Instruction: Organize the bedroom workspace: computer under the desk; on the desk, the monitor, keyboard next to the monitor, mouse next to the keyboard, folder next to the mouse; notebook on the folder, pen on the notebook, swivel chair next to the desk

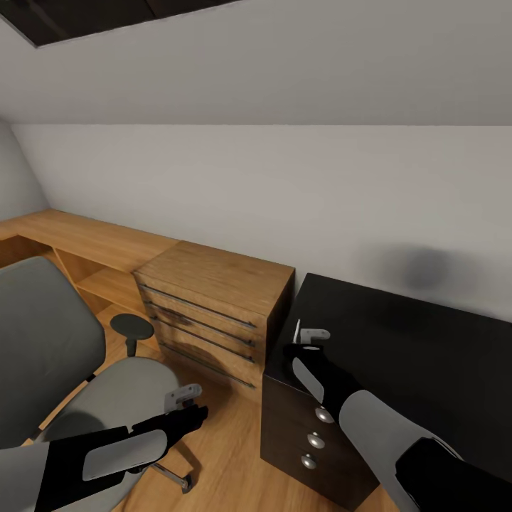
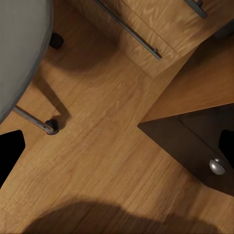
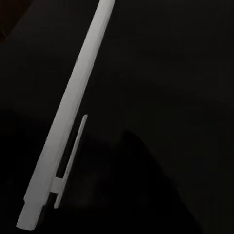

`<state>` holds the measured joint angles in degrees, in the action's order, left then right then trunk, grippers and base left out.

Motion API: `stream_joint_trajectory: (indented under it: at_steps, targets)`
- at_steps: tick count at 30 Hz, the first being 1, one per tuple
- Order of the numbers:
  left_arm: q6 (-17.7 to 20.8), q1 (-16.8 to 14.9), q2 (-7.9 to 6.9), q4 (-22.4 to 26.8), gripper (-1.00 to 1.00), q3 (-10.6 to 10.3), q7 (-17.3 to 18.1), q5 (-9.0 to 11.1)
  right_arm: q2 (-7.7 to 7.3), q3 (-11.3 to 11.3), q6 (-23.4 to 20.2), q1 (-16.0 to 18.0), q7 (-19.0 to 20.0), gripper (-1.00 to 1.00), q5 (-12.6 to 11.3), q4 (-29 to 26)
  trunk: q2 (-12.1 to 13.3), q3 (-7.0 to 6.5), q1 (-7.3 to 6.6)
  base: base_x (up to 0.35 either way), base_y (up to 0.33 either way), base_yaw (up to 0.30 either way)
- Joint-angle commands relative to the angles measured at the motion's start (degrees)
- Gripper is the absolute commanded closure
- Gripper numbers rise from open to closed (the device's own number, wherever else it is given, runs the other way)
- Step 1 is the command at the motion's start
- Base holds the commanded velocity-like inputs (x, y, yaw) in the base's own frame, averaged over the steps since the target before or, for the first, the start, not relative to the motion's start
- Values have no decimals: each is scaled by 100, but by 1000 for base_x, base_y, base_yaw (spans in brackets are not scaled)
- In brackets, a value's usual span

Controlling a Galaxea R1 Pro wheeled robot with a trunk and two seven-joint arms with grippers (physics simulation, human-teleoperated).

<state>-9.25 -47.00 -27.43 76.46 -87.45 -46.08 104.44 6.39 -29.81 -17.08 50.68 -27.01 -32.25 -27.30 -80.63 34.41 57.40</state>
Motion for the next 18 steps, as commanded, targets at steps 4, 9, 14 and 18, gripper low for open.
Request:
stream_joint_trajectory:
  at_steps: [4, 9, 14, 18]
  targets:
    - [-59, -11, -5, 9, -100, -18, 1, 51, -6, -42, -67, 4, -50, 100, -53, 94, -3, 7, 1, 0, 0, 0]
    - [-58, -11, -8, 9, -100, -18, 2, 56, -12, -37, -67, 4, -56, 100, -56, 89, -3, 7, 1, 0, 0, 0]
    - [-59, -11, -8, 9, -100, -18, 3, 57, -15, -13, -95, 4, -59, 100, -61, 84, -3, 7, 1, 0, 0, 0]
    - [-59, -11, -8, 9, -100, -18, 3, 57, -15, 223, -283, 4, -59, 100, -62, 73, -3, 7, 1, 0, 0, 0]
